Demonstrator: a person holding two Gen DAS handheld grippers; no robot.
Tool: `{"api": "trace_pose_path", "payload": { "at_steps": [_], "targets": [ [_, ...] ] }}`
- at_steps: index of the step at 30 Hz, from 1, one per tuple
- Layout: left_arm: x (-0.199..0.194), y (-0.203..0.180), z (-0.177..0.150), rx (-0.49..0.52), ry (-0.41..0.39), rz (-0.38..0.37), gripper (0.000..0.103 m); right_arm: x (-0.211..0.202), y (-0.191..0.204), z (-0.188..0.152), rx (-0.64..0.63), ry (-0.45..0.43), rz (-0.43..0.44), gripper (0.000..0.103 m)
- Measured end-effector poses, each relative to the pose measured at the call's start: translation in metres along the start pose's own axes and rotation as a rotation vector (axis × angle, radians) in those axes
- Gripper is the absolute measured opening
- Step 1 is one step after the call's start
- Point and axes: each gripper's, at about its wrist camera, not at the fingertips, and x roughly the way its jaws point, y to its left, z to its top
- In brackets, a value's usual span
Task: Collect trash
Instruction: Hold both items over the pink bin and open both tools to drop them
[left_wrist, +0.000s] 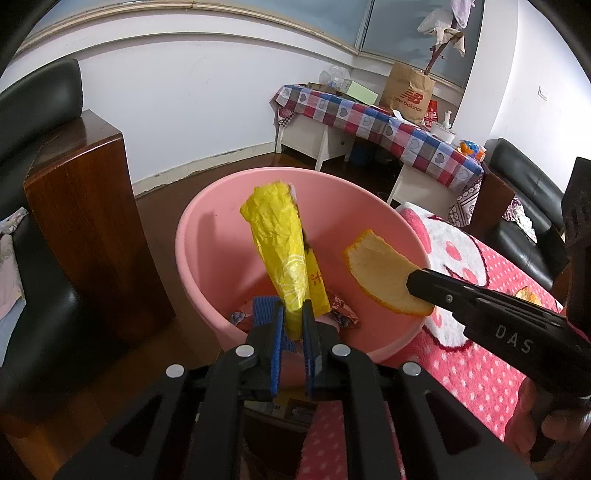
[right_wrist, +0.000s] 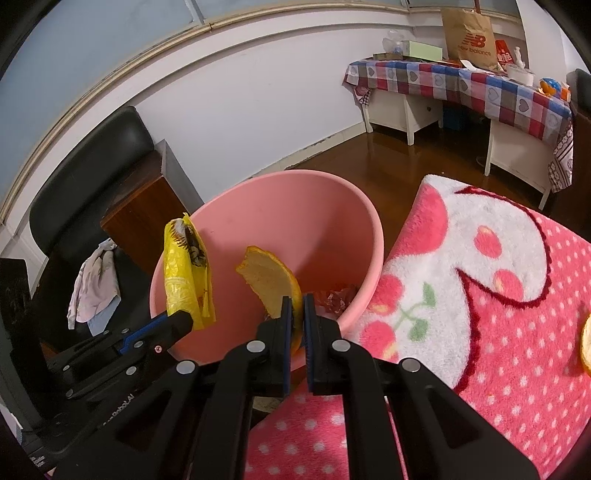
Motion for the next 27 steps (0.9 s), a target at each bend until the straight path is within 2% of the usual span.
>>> {"api": "trace_pose_path", "payload": {
  "at_steps": [4, 6, 8, 9, 16, 22, 27],
  "targets": [
    [0.0, -0.003, -0.002, 0.009, 0.001, -0.006, 0.017, 0.001, -0.001, 0.0, 0.003, 0.0, -0.001, 0.006],
    [-0.001, -0.004, -0.002, 0.01, -0.005, -0.006, 0.023, 0.001, -0.001, 0.0, 0.001, -0.002, -0.002, 0.006],
    [-0.003, -0.006, -0.003, 0.013, -0.014, -0.001, 0.035, 0.001, -0.001, 0.001, 0.001, -0.002, -0.002, 0.006],
    [-0.005, -0.006, -0.003, 0.015, -0.021, 0.003, 0.036, 0.001, -0.001, 0.001, 0.001, -0.001, -0.002, 0.006],
    [-0.009, -0.006, -0.005, 0.007, -0.032, 0.002, 0.038, 0.001, 0.0, 0.002, -0.003, -0.003, 0.0, 0.006],
    [-0.015, -0.003, -0.005, 0.003, -0.044, 0.004, 0.046, 0.004, 0.004, 0.005, -0.007, -0.006, 0.002, 0.007],
    [-0.017, 0.001, -0.006, -0.01, -0.05, 0.009, 0.047, 0.005, 0.007, 0.005, -0.009, -0.005, 0.002, 0.007]
  ]
}}
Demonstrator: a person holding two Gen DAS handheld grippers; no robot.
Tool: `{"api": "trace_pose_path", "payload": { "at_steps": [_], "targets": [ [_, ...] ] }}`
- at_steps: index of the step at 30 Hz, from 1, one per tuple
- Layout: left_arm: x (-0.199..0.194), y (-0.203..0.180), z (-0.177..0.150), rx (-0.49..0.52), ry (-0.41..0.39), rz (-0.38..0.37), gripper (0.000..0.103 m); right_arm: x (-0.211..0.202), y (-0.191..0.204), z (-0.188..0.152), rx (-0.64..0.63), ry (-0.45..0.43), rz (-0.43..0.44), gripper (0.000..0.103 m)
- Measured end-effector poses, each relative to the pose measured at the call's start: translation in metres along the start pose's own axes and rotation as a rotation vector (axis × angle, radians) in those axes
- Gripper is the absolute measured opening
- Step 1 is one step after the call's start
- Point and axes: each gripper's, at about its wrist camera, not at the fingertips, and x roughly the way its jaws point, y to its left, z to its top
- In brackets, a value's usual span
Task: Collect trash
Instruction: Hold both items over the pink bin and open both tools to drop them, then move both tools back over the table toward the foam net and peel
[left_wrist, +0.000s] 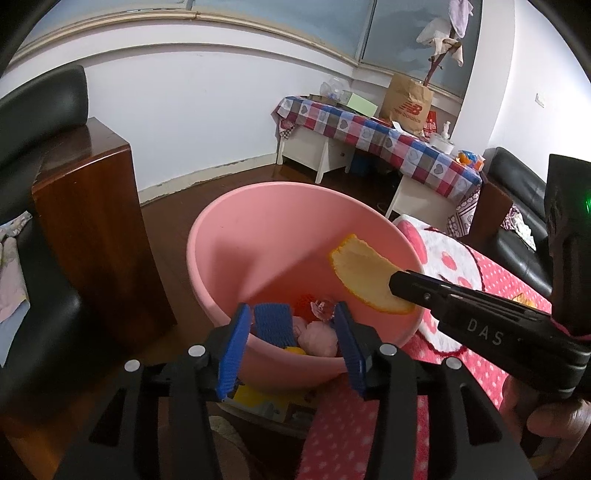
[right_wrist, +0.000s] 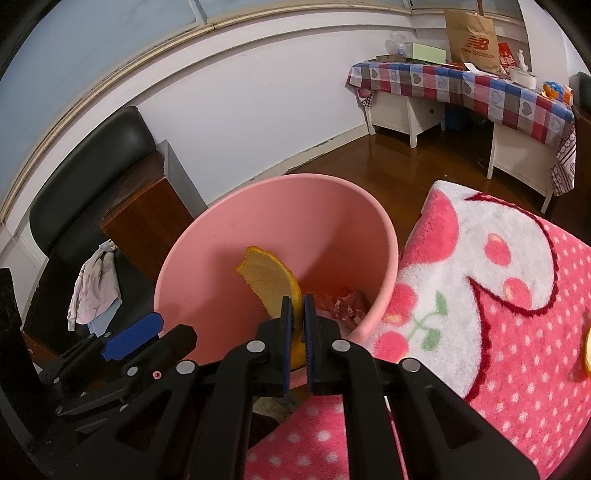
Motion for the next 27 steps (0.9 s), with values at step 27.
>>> {"api": "trace_pose_path", "payload": {
  "at_steps": [27],
  "targets": [
    [-0.024, -0.01, 0.003, 0.008, -0.039, -0.029, 0.05, -0.048, -0.022, -0.017, 0.064, -0.068, 0.003, 0.028]
  ]
}}
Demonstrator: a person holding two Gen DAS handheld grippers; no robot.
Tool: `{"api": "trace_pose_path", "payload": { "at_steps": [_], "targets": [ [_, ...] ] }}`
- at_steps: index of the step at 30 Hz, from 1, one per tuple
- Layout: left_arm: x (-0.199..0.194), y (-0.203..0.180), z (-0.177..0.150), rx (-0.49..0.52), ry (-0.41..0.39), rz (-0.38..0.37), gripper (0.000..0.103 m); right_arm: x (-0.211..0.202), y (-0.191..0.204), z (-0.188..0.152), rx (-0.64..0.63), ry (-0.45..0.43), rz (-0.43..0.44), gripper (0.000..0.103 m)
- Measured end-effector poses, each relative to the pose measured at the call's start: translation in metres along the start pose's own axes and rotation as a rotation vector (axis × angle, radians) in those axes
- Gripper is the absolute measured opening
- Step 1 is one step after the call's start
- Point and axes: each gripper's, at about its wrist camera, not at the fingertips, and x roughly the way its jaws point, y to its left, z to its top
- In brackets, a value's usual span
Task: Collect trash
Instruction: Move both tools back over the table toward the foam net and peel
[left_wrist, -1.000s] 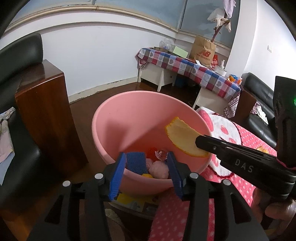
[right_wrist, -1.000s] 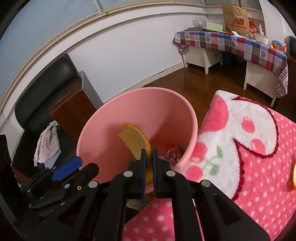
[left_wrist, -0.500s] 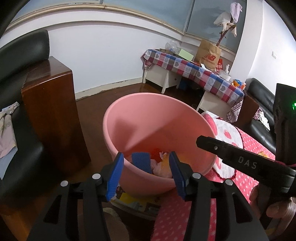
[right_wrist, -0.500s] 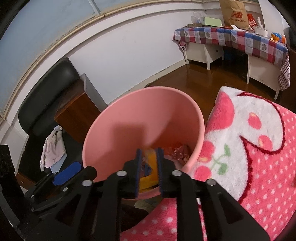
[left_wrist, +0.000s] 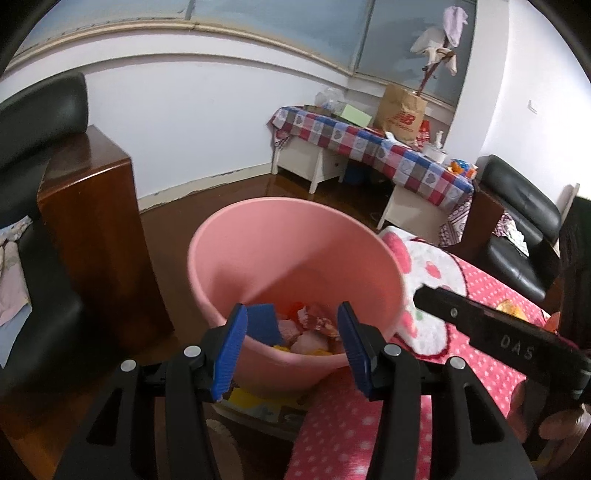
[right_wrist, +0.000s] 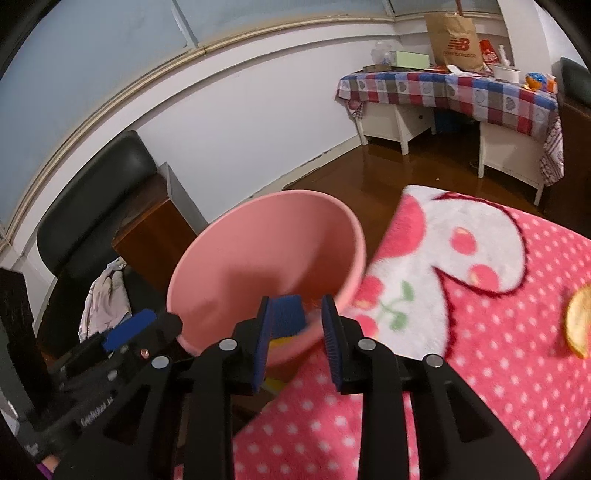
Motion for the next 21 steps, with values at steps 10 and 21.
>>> {"api": "trace_pose_path", "payload": {
  "at_steps": [10, 21],
  "targets": [
    [-0.012, -0.043, -0.005, 0.075, 0.0, -0.057, 0.05, -0.053, -0.033, -0.031, 0.018, -0.032, -0.081, 0.028],
    [-0.015, -0.083, -0.014, 0.15, 0.022, -0.113, 0.05, -0.106, -0.099, -0.066, 0.115, -0.042, -0.201, 0.028]
  ]
}}
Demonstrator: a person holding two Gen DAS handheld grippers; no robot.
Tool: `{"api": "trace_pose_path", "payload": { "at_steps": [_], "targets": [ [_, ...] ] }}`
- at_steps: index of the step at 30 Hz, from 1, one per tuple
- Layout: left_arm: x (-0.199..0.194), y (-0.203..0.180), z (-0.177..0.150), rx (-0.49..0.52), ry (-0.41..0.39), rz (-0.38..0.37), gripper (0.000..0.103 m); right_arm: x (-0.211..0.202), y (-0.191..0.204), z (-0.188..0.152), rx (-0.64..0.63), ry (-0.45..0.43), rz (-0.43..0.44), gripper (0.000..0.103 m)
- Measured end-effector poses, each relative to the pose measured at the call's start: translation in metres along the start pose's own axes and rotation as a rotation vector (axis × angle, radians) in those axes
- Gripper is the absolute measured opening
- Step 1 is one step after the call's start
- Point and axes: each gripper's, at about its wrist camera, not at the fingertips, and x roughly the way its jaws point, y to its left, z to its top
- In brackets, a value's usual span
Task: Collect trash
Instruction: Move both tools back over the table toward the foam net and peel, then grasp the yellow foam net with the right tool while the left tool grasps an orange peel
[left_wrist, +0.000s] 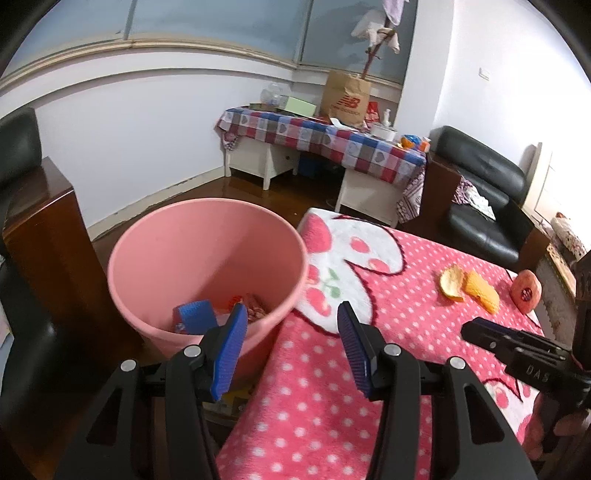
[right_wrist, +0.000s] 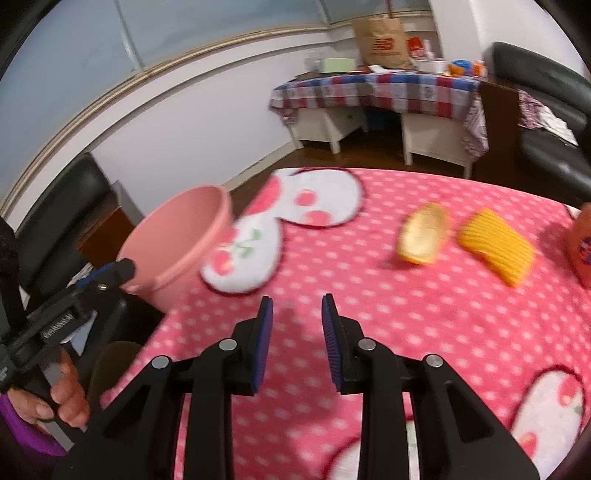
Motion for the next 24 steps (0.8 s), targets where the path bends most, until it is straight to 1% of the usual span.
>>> {"api": "trace_pose_path", "payload": {
  "at_steps": [5, 9, 14, 16, 17, 21, 24],
  "targets": [
    [0.003, -0.011, -0.003, 0.02, 0.022, -0.016, 0.05, -0.014, -0.044, -0.002, 0.057, -0.026, -0.077, 0.028],
    [0.007, -0.019, -0.003, 0.029, 0.039, -0.029, 0.05, -0.021, -0.08, 0.004, 0.096, -0.057, -0.132, 0.028],
    [0.009, -0.03, -0.005, 0.055, 0.053, -0.042, 0.05, -0.014, -0.108, 0.012, 0.11, -0.043, -0.167, 0.029],
    [0.01, -0.036, -0.007, 0.072, 0.058, -0.043, 0.05, -0.01, -0.112, 0.015, 0.089, -0.037, -0.178, 0.039],
    [0.011, -0.039, -0.007, 0.079, 0.062, -0.044, 0.05, -0.007, -0.11, 0.018, 0.07, -0.038, -0.187, 0.039],
    [0.013, -0.05, -0.004, 0.104, 0.069, -0.053, 0.05, 0.006, -0.102, 0.029, -0.074, -0.036, -0.263, 0.041],
    [0.016, -0.059, -0.001, 0.111, 0.078, -0.069, 0.05, 0.021, -0.1, 0.036, -0.139, -0.021, -0.305, 0.041]
  ]
}}
